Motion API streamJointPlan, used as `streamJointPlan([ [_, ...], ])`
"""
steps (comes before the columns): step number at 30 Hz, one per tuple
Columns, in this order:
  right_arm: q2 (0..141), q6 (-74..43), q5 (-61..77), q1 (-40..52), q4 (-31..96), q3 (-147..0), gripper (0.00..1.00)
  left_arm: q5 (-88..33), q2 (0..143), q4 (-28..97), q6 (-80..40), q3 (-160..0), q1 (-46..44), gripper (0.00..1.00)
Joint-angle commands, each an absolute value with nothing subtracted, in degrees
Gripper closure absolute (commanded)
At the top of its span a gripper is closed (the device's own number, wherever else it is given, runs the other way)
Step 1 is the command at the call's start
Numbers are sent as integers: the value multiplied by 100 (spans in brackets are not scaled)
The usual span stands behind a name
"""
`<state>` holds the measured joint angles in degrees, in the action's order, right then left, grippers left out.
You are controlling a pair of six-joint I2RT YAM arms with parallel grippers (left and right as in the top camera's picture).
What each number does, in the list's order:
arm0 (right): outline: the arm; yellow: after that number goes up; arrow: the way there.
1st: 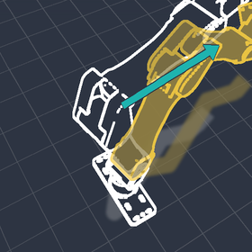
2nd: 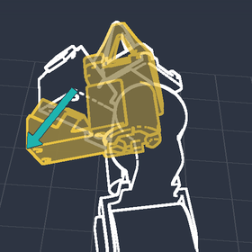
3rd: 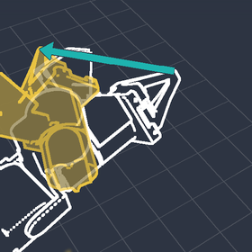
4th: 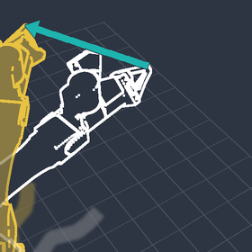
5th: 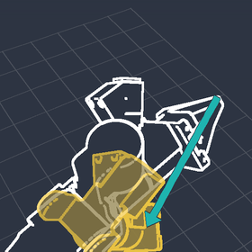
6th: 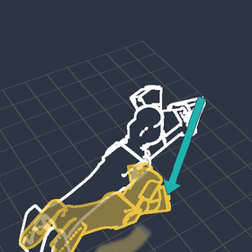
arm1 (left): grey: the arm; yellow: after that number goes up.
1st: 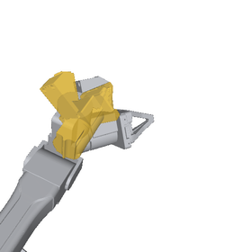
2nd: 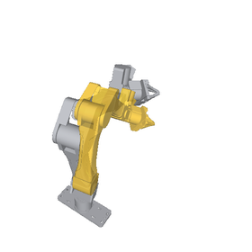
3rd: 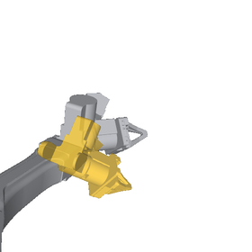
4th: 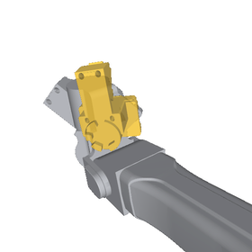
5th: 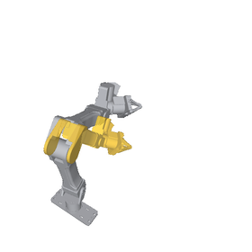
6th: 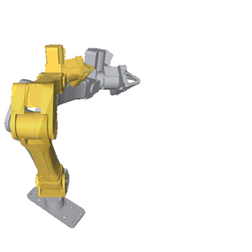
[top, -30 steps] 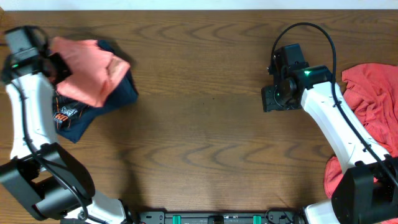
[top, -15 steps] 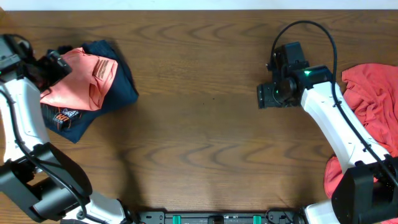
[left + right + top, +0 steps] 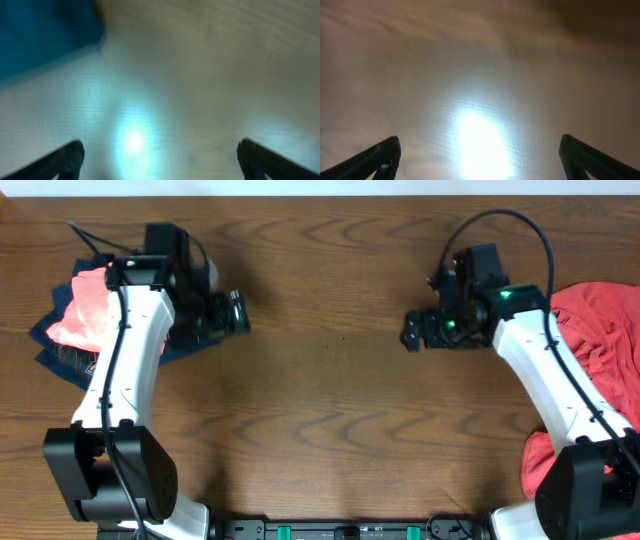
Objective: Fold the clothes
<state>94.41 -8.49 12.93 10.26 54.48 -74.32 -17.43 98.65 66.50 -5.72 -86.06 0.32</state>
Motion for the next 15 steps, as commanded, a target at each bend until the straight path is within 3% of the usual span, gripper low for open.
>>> streamJointPlan([
  [1, 9288, -856, 1396, 847, 5968, -7494, 1, -1730, 9776, 7343, -473, -8648, 30, 2],
  [7, 9050, -1133, 1363, 681, 6560, -7472, 1, -1378, 9091, 7837, -329, -8206, 27, 2],
  [15, 7334, -1221, 1063, 873, 5747, -6591, 1, -1194, 6101, 6523, -521, -6353, 27, 2],
])
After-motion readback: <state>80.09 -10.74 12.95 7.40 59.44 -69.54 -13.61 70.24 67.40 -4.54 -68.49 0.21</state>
